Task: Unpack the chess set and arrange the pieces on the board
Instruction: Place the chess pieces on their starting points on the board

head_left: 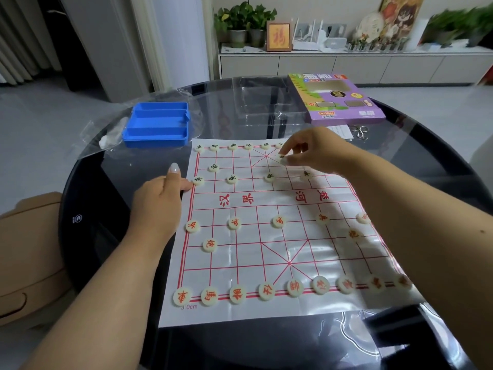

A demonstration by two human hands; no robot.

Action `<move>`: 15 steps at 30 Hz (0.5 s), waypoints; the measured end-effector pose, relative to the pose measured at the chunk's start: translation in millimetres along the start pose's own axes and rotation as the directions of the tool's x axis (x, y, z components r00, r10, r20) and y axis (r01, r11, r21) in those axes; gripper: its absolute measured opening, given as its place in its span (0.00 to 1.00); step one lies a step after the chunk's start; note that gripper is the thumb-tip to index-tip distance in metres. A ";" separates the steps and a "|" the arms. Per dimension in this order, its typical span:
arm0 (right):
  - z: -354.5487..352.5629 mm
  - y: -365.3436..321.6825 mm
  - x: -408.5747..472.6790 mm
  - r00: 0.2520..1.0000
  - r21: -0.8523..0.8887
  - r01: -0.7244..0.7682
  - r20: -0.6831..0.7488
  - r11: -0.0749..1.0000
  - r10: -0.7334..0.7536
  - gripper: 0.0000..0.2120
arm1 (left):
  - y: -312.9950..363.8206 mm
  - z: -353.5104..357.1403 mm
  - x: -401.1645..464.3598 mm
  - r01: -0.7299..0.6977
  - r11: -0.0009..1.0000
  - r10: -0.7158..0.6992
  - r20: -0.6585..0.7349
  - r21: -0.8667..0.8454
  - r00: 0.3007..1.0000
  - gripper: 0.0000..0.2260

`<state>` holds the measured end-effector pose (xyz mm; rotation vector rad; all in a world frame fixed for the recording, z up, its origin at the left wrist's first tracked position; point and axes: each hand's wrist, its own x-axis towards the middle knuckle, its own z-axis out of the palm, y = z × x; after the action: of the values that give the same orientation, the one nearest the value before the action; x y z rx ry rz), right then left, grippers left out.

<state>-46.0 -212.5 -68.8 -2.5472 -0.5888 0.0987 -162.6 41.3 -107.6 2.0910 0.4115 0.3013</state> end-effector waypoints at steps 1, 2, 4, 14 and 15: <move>-3.7 4.1 -3.0 1.000 0.012 -0.018 -0.022 1.000 0.018 0.08 | 0.5 0.2 -0.7 -0.004 1.000 0.004 0.001 0.003 1.000 0.25; -7.3 8.6 -6.6 0.998 0.023 -0.039 -0.041 0.999 0.040 0.08 | 0.8 0.6 -1.2 -0.007 1.000 0.007 0.003 0.007 1.000 0.25; -13.5 18.6 -14.6 0.994 0.038 -0.088 -0.068 0.995 0.091 0.08 | 0.4 0.7 -1.9 -0.007 1.000 0.007 0.000 0.011 1.000 0.25; -26.2 74.1 -53.4 0.946 0.018 -0.292 -0.139 0.956 0.292 0.06 | 6.7 1.9 -8.5 -0.015 1.000 0.015 -0.015 0.019 1.000 0.24; -25.6 77.0 -55.6 0.945 0.010 -0.301 -0.132 0.954 0.299 0.06 | 6.7 2.2 -8.7 -0.009 1.000 0.009 -0.015 0.015 1.000 0.24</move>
<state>-61.5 -307.7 -88.0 -2.6107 -0.1473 0.0329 -168.6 32.7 -103.4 2.1068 0.4140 0.3199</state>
